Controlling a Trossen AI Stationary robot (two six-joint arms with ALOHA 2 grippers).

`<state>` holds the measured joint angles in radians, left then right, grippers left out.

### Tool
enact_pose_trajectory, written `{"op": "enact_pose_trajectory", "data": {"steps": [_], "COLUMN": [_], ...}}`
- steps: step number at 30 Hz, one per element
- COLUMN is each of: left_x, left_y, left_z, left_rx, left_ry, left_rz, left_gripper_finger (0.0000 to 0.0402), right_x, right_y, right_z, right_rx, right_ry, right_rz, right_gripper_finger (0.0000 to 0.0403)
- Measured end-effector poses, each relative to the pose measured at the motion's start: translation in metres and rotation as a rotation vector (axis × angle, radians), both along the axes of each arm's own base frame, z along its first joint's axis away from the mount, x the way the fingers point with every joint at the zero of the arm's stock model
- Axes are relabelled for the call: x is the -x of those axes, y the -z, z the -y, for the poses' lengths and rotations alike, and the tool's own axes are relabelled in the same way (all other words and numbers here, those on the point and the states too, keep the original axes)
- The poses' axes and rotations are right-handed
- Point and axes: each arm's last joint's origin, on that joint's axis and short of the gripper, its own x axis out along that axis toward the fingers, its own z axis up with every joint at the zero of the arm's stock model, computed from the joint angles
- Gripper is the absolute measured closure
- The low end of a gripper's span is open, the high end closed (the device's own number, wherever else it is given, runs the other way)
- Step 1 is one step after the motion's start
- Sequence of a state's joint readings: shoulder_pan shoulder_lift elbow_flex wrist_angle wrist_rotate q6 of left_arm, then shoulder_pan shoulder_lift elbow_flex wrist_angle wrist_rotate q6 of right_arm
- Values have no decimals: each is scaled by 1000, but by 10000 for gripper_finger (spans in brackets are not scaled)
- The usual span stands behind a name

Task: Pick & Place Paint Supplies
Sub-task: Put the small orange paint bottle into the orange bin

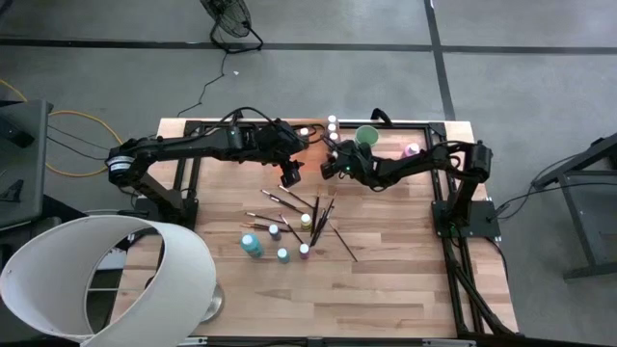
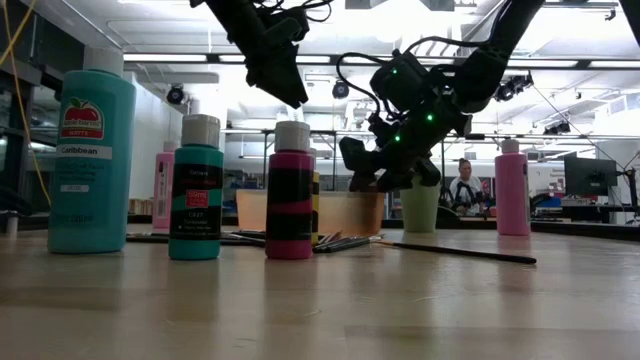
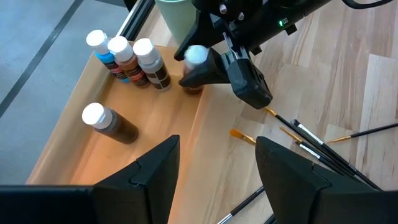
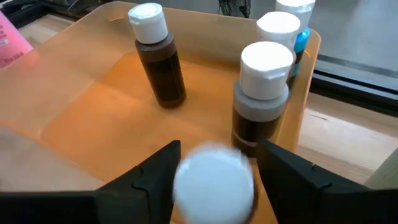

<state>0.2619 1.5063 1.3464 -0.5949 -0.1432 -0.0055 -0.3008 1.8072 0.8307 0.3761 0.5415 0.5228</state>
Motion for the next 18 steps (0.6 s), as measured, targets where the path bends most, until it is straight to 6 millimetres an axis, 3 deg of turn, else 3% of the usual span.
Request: {"op": "enact_pose_trajectory", "data": {"steps": [11, 18], "left_x": [0, 0], "left_y": [0, 0], "left_z": [0, 0], "left_rx": [0, 0], "left_ry": [0, 0], "left_rz": [-1, -2], "left_gripper_finger": [199, 199], "right_x": [1, 8], "right_y": [-8, -36], "right_z": [-2, -5], "right_rx": [-12, 10], "right_ry": [-35, -102], "right_rz": [26, 44], "right_gripper_finger": [174, 174]}}
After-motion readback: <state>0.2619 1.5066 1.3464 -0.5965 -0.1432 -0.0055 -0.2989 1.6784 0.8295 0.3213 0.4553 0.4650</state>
